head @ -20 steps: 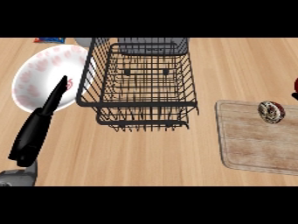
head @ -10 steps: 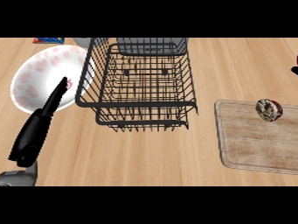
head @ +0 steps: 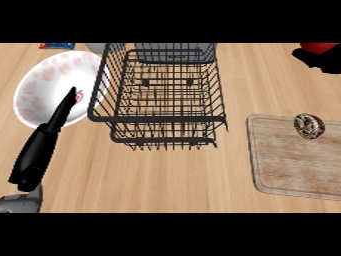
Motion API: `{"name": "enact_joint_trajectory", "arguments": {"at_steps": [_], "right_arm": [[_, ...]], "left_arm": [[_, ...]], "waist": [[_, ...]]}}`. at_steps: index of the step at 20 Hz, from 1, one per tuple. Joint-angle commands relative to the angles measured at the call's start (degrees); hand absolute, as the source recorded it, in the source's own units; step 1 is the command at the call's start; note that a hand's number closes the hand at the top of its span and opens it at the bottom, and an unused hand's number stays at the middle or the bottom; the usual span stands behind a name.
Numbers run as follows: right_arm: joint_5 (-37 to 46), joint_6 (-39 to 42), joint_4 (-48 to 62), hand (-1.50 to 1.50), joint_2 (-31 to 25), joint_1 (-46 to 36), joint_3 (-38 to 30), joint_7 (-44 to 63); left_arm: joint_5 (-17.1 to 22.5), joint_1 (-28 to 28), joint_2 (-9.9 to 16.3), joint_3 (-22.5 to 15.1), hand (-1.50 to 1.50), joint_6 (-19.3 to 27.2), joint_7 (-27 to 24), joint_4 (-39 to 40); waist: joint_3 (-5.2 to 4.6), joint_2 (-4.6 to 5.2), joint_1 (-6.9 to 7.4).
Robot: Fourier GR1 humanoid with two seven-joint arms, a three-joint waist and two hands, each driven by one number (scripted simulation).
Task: Pick the tomato from the cutting board and place it in the tiered basket
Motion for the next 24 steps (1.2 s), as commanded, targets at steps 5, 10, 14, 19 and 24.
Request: {"name": "enact_joint_trajectory", "arguments": {"at_steps": [5, 10, 14, 19, 24], "right_arm": [[0.9, -2.4, 6.9, 1.50, 9.4, -14.4, 5.0, 14.2], [3.8, -6.1, 14.8, 1.50, 15.4, -18.9, 8.6, 14.9], [6.6, -10.8, 19.3, 1.50, 21.2, -19.5, 11.3, 14.2], [8.3, -20.2, 31.5, 1.50, 26.6, -22.5, 9.2, 10.9], [-1.4, -29.1, 39.5, -1.50, 26.8, -20.6, 13.2, 2.7]], "left_arm": [[-2.3, -0.3, -2.4, -1.5, 0.00, 1.7, -1.8, 2.6], [-1.0, -2.0, -1.5, -0.9, 0.00, -0.5, 1.3, 0.0], [-1.1, 0.9, -1.2, -0.9, 0.00, -0.7, 0.5, -2.2], [-0.3, -3.7, -1.1, 0.4, 0.00, -1.5, 0.6, 1.7], [-0.5, -3.2, -0.8, 0.2, 0.00, -2.0, -0.7, 2.3]], "waist": [[-0.01, 0.19, 0.39], [0.01, 0.25, 0.70], [0.02, 0.22, 0.76], [0.01, 0.56, 1.06], [0.00, 0.93, 2.78]]}}
